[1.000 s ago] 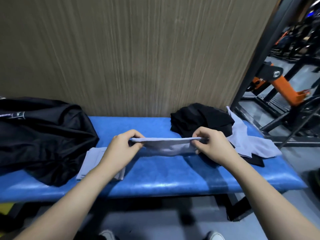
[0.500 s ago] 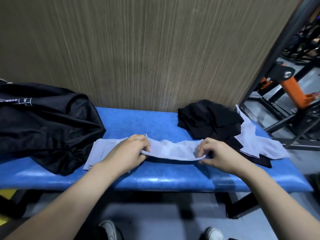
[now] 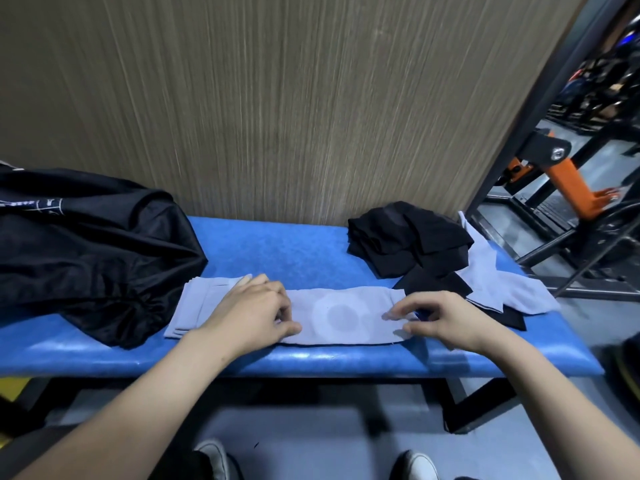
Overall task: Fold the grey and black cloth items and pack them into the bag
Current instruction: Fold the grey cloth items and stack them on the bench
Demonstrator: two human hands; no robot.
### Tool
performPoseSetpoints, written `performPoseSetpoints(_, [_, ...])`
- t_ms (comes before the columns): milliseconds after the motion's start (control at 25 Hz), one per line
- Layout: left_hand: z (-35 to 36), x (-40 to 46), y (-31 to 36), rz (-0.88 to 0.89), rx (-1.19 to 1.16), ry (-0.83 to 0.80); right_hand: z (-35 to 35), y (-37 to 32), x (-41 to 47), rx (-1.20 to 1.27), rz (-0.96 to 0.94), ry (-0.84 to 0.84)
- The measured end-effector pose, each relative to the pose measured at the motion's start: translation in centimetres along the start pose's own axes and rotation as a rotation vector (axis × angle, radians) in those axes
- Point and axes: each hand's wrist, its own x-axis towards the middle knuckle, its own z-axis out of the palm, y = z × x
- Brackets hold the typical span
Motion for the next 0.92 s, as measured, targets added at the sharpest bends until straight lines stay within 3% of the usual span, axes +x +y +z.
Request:
performPoseSetpoints(160, [-0.3, 0.2, -0.3, 0.036, -0.006, 0.021, -0.4, 1.4, 0.9, 0.01, -0.079, 0.206])
performPoseSetpoints(280, [-0.5, 0.4, -0.4, 0.032, 0.003, -0.038, 0.1, 2.1, 1.8, -0.228, -0.194, 0.126])
performPoseSetpoints(400, [-0.3, 0.5, -0.4, 0.01, 0.026, -0.125, 0.5, 2.9, 2.3, -0.327, -0.133, 0.034])
performPoseSetpoints(920, [-0.9, 0.3, -0.5, -0.029, 0.015, -0.242, 0.4, 2.7, 3.2, -0.412, -0.003, -0.054])
